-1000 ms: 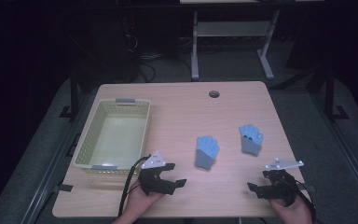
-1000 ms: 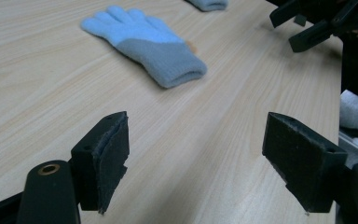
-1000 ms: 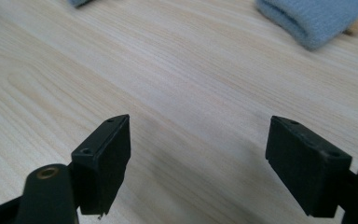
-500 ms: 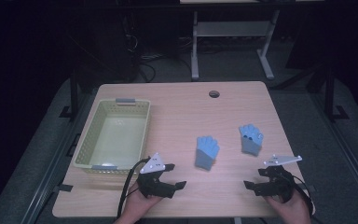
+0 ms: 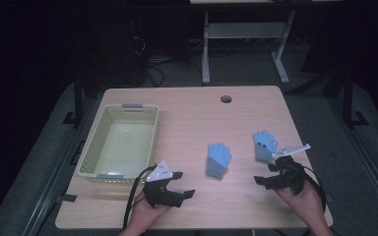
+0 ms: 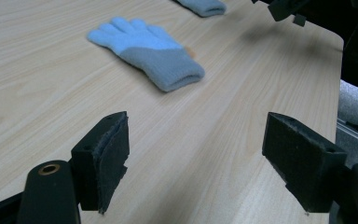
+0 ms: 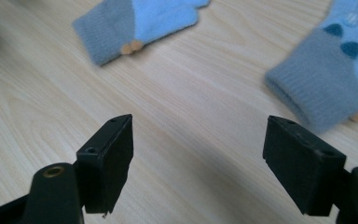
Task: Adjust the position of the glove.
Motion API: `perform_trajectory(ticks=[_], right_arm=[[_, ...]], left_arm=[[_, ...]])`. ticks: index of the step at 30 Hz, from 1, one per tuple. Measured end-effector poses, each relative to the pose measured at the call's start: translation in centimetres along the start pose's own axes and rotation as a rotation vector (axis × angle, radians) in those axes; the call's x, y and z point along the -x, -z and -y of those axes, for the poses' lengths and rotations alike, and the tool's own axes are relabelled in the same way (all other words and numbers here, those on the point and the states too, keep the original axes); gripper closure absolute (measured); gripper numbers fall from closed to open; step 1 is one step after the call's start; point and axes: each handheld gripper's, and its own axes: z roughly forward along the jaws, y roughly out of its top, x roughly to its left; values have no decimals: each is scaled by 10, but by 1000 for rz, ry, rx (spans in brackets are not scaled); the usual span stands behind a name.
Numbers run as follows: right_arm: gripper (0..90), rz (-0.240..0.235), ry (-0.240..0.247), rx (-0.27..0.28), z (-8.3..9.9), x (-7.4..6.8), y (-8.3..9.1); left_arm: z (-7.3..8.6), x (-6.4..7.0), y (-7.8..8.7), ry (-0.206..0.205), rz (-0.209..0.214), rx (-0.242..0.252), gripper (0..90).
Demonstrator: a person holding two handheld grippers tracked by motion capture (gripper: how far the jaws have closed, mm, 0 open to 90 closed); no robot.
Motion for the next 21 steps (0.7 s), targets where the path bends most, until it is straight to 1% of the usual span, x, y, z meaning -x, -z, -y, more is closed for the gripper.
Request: perform_trajectory(ticks=[4,5,6,8,9,10,11,12,13,17,19,20,21], right_arm=[[259,-1,-3,-32,-12,5,-3],[259,-1,-3,-32,-12,5,-3],[261,11,6,-42,-20,7,-3],[266,19,7,-44,-27,8,-2],[266,19,7,-44,-27,8,-2],[267,26,6,-50,-30,9,-2],[267,30,7,-50,-35,11,-1],[268,44,11,-60,-42,14,-2],[270,49,19,-59,-44,16,-3],[285,63,12,-77,-56,23,-6],[308,56,2,-61,-59,28,-8],[307,57,-9,-71,-61,31,-9],[309,69,-17,-84,-63,33,-11]], left_arm=[[1,1,0,0,1,-3,227],[1,1,0,0,1,-3,227],[1,2,0,6,1,6,227],[0,2,0,5,2,12,227],[0,2,0,5,2,12,227],[0,2,0,-6,2,11,227],[0,2,0,-6,2,10,227],[0,2,0,1,3,15,227],[0,2,0,-3,3,13,227],[-1,1,2,4,2,24,227],[-1,0,3,10,-1,26,227],[-1,-1,3,11,-2,27,227],[-1,-1,3,11,-2,27,227]])
